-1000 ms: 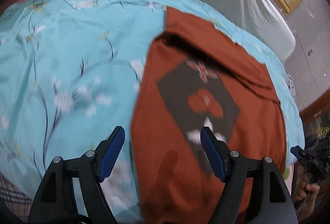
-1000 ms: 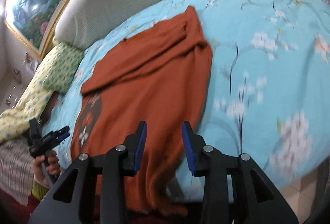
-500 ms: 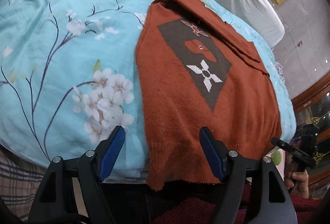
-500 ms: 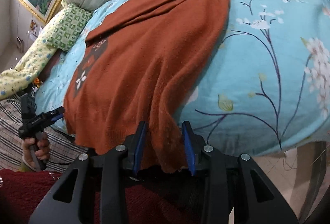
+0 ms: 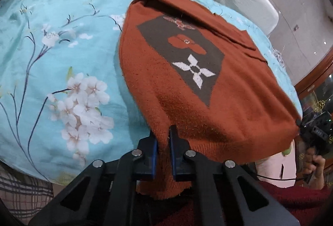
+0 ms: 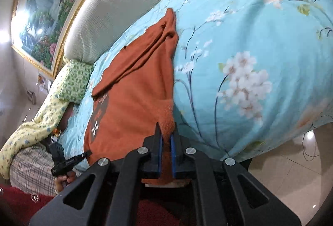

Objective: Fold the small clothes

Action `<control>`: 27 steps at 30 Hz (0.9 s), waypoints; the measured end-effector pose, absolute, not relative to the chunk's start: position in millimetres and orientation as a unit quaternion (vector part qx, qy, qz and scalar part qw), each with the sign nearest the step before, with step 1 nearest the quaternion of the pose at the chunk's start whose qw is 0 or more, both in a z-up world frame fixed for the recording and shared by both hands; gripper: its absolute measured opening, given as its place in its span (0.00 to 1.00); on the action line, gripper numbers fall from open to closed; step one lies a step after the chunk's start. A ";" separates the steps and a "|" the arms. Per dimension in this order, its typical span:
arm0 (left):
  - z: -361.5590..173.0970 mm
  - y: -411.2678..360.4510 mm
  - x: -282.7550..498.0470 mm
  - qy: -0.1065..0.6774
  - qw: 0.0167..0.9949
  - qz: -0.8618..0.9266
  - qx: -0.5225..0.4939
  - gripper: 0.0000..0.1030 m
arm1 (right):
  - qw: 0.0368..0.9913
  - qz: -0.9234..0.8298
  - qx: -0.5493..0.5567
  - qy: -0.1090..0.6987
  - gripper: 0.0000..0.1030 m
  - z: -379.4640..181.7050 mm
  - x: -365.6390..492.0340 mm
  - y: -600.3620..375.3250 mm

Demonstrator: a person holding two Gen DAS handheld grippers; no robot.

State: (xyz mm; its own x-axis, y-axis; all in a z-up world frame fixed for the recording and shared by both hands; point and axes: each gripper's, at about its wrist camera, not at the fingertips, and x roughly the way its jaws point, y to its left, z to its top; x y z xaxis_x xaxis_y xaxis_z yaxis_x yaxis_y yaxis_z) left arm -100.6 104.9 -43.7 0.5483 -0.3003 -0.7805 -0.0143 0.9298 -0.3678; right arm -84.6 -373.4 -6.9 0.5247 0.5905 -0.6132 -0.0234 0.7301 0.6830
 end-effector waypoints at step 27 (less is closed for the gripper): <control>-15.1 137.1 -118.8 0.382 0.876 -0.160 -0.246 0.05 | 0.756 0.329 0.272 0.496 0.09 -35.3 -90.3 -328.3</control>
